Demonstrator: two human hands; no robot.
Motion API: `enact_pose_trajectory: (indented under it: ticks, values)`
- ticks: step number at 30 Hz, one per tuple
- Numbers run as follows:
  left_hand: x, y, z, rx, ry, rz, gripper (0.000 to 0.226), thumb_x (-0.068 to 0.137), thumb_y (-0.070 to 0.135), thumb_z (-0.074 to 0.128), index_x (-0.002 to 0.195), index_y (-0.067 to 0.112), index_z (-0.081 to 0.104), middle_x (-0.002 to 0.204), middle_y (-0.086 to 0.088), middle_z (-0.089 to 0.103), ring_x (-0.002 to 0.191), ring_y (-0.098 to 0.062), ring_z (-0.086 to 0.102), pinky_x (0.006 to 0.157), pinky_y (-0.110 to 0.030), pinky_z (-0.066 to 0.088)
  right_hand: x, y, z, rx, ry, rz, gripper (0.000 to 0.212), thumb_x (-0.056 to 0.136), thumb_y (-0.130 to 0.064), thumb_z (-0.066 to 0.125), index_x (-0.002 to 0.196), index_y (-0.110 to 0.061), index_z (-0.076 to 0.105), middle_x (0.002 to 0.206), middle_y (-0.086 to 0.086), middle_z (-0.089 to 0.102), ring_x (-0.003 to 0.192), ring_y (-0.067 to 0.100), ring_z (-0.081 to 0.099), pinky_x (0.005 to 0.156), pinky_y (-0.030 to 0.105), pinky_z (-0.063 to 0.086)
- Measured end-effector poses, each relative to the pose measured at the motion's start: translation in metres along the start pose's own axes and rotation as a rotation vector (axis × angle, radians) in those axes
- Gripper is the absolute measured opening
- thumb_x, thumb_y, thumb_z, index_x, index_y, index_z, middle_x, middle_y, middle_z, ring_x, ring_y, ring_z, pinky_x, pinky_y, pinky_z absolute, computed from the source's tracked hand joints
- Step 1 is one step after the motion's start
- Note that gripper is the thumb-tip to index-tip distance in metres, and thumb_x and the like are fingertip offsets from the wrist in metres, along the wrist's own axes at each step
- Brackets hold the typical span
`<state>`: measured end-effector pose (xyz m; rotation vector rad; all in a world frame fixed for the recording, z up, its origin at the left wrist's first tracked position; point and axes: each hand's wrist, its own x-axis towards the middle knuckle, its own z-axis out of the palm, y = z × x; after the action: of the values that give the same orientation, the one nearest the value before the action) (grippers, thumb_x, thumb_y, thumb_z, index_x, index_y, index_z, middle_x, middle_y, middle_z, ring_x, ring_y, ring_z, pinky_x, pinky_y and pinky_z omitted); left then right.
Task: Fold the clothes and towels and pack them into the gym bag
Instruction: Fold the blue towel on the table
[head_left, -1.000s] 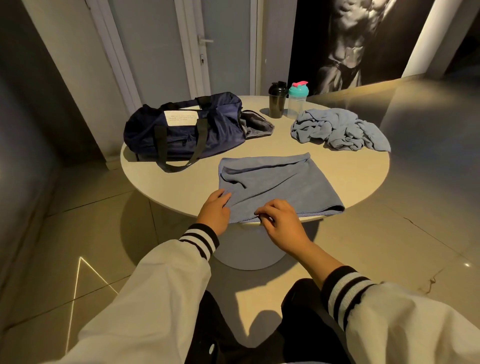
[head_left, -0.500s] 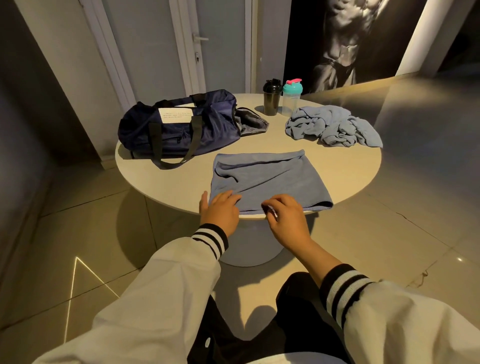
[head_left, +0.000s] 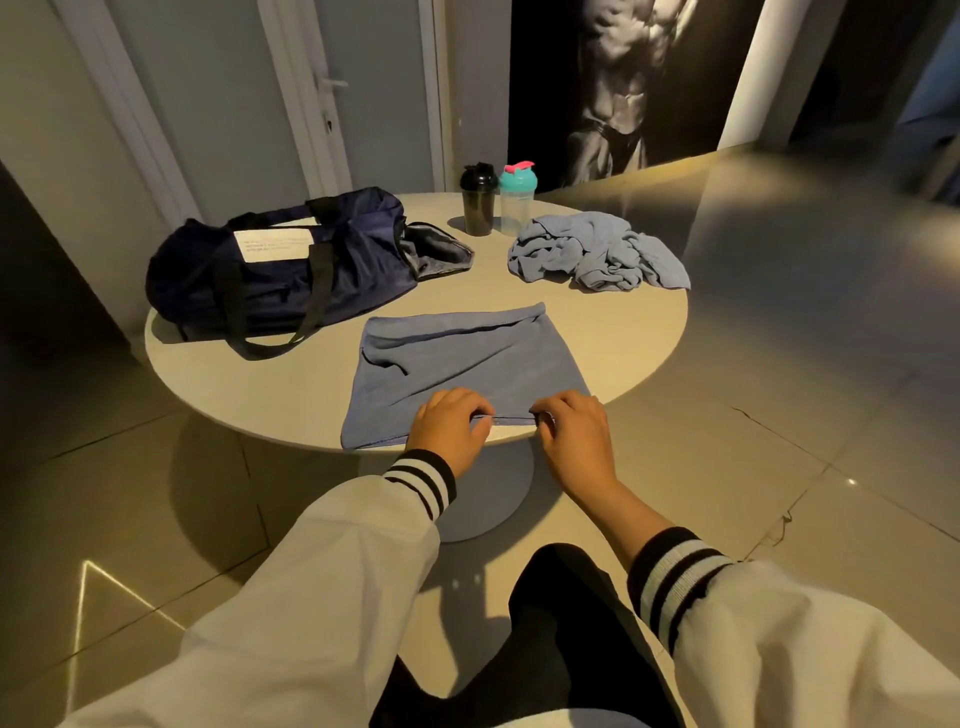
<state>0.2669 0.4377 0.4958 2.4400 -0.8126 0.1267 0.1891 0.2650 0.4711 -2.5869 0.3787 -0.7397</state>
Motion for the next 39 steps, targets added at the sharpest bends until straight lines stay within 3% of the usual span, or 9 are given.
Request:
enact_pose_trajectory:
  ticks: [5, 10, 12, 15, 25, 28, 30, 33, 39]
  values:
    - [-0.004, 0.002, 0.004, -0.068, 0.044, 0.079, 0.009, 0.098, 0.025, 0.057, 0.1, 0.025, 0.066, 0.105, 0.006, 0.064, 0.101, -0.017, 0.053, 0.099, -0.037, 0.041, 0.001, -0.005, -0.007, -0.04, 0.025, 0.052, 0.013, 0.091, -0.008, 0.062, 0.098, -0.015, 0.07, 0.098, 0.006, 0.062, 0.097, 0.029, 0.049, 0.078, 0.038, 0.046]
    - [-0.007, -0.002, 0.005, -0.05, -0.039, 0.124, 0.018, 0.1, 0.025, 0.056, 0.111, 0.025, 0.07, 0.122, 0.005, 0.066, 0.122, -0.019, 0.053, 0.113, -0.042, 0.03, 0.001, -0.024, -0.002, 0.019, -0.019, -0.089, 0.012, 0.092, -0.016, 0.059, 0.099, -0.015, 0.068, 0.095, 0.006, 0.059, 0.094, 0.027, 0.053, 0.08, 0.036, 0.037]
    - [-0.008, -0.004, 0.004, -0.077, -0.109, 0.096, 0.025, 0.101, 0.027, 0.055, 0.121, 0.024, 0.07, 0.138, 0.002, 0.06, 0.137, -0.018, 0.044, 0.118, -0.037, 0.024, 0.005, -0.032, 0.0, -0.072, -0.039, 0.001, 0.017, 0.092, -0.022, 0.054, 0.102, -0.022, 0.067, 0.099, 0.001, 0.058, 0.1, 0.025, 0.051, 0.087, 0.039, 0.028]
    - [-0.008, -0.01, -0.006, -0.155, -0.089, 0.041, 0.028, 0.102, 0.028, 0.054, 0.124, 0.021, 0.07, 0.144, 0.0, 0.056, 0.135, -0.016, 0.046, 0.113, -0.029, 0.031, 0.022, -0.047, -0.001, -0.141, -0.073, 0.094, 0.018, 0.093, -0.024, 0.053, 0.105, -0.026, 0.066, 0.106, 0.0, 0.055, 0.108, 0.026, 0.046, 0.091, 0.043, 0.024]
    - [0.044, -0.081, -0.051, -0.052, 0.101, -0.284, 0.041, 0.1, 0.03, 0.05, 0.139, 0.019, 0.055, 0.143, -0.009, 0.054, 0.132, -0.029, 0.046, 0.112, -0.046, 0.039, 0.085, -0.106, 0.045, 0.037, -0.237, -0.098, 0.029, 0.095, -0.02, 0.052, 0.121, -0.02, 0.065, 0.115, 0.006, 0.059, 0.114, 0.03, 0.051, 0.095, 0.042, 0.036]
    - [0.063, -0.105, -0.058, -0.031, 0.004, -0.35, 0.05, 0.095, 0.048, 0.042, 0.141, 0.031, 0.054, 0.144, -0.009, 0.054, 0.131, -0.031, 0.047, 0.113, -0.047, 0.037, 0.107, -0.107, 0.054, 0.026, -0.226, -0.052, 0.033, 0.096, -0.019, 0.05, 0.127, -0.02, 0.061, 0.123, 0.006, 0.056, 0.12, 0.03, 0.047, 0.097, 0.043, 0.033]
    - [0.073, -0.111, -0.06, 0.122, -0.15, -0.365, 0.055, 0.091, 0.061, 0.036, 0.14, 0.041, 0.053, 0.154, -0.006, 0.043, 0.142, -0.028, 0.034, 0.121, -0.048, 0.02, 0.118, -0.102, 0.063, 0.042, -0.213, -0.03, 0.033, 0.096, -0.017, 0.05, 0.128, -0.019, 0.06, 0.128, 0.007, 0.054, 0.122, 0.031, 0.046, 0.097, 0.043, 0.032]
    - [0.084, -0.111, -0.057, 0.211, -0.231, -0.326, 0.048, 0.1, 0.049, 0.043, 0.147, 0.038, 0.044, 0.162, 0.004, 0.027, 0.15, -0.017, 0.017, 0.121, -0.048, -0.004, 0.118, -0.092, 0.077, 0.081, -0.16, -0.032, 0.033, 0.099, -0.018, 0.049, 0.129, -0.017, 0.061, 0.13, 0.008, 0.053, 0.125, 0.03, 0.044, 0.1, 0.043, 0.031]
    - [0.11, -0.131, -0.059, 0.01, 0.007, -0.363, 0.061, 0.101, 0.021, 0.048, 0.158, 0.016, 0.024, 0.166, 0.002, 0.012, 0.147, -0.024, 0.026, 0.123, -0.037, 0.018, 0.114, -0.084, 0.089, -0.029, -0.202, -0.128, 0.045, 0.103, -0.042, 0.035, 0.143, -0.025, 0.045, 0.147, 0.007, 0.039, 0.138, 0.026, 0.032, 0.112, 0.048, 0.024]
